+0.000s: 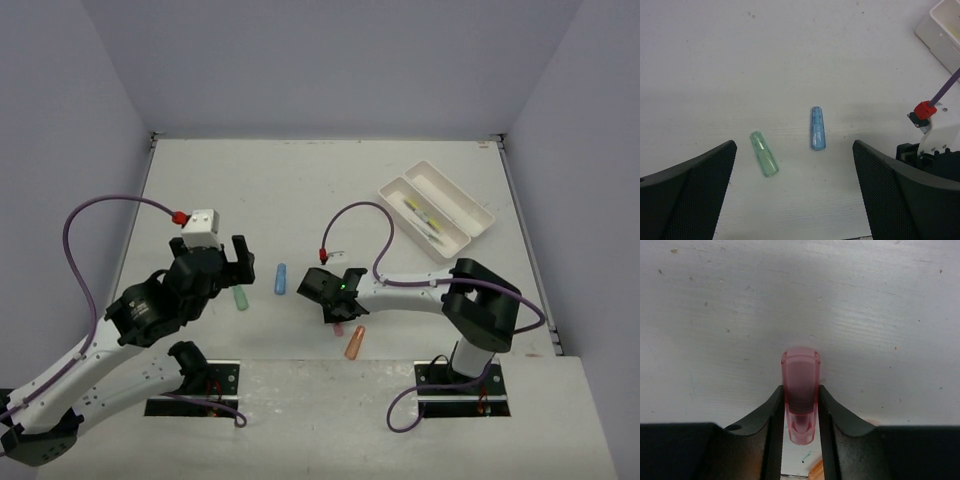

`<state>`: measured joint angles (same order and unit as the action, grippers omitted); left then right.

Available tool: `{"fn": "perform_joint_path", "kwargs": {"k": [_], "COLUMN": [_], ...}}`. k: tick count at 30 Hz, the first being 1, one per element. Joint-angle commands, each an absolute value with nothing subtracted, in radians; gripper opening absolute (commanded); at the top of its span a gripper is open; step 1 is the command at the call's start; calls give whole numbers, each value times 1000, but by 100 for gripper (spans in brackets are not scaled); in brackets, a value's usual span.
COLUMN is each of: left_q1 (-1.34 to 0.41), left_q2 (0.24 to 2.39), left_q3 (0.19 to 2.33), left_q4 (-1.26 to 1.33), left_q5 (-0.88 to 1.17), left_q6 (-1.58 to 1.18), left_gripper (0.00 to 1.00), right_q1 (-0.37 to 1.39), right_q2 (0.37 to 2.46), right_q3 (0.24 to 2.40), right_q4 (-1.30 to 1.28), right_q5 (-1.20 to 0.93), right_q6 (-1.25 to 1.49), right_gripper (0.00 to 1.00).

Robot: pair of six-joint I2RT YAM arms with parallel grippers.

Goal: Sort the stationery into containers
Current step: Pick up the stationery from the center of the board, then place the stationery in the storage box.

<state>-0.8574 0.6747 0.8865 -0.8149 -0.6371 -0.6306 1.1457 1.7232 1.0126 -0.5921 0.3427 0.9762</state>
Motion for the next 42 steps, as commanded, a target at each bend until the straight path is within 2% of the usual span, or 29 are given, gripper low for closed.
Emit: {"fn": "perform_joint_path", "kwargs": {"k": [1, 2, 4, 5, 9, 15, 19, 24, 27, 32, 38, 42], "left_q1": [-851, -851, -851, -852, -853, -851, -852, -851, -851, -851, -850, -851], "left_q2": [654, 653, 655, 654, 647, 614, 595, 574, 567, 566, 581, 579], "left_q3": [878, 876, 875, 875, 871, 857, 848, 843, 839, 834, 833, 833], "left_q4": [-778, -775, -773, -773, -773, -768, -757, -749, -741, -735, -730, -728], "left_q5": [-630, -628, -626, -626, -631, -631, -626, -619, -612, -603, -594, -592], "left_q6": [-591, -588, -587, -587, -590, -599, -598, -594, -588, -584, -578, -578], "left_gripper": [100, 100, 100, 100, 100, 100, 100, 100, 100, 100, 100, 100], "right_q1": [1152, 1153, 1153, 1152, 1130, 834, 632, 520, 382, 255, 208, 191], "right_q2": [1747, 1749, 1748, 1744, 1689, 1560, 1603, 1679, 1759, 1861, 1932, 1967], "right_q3": [988, 991, 997, 1004, 1054, 1226, 1335, 1377, 1437, 1486, 1447, 1450], "right_q4": [-571, -571, -568, -567, -569, -541, -491, -352, -344, -286, -175, -159], "right_q5": [332, 333, 332, 335, 364, 398, 413, 498, 508, 555, 514, 488], "right_q6": [1005, 1000, 981, 967, 868, 463, 138, -225, -319, -428, -543, -532], "right_gripper": [24, 23, 5, 0, 0, 0, 0, 0, 0, 0, 0, 5]}}
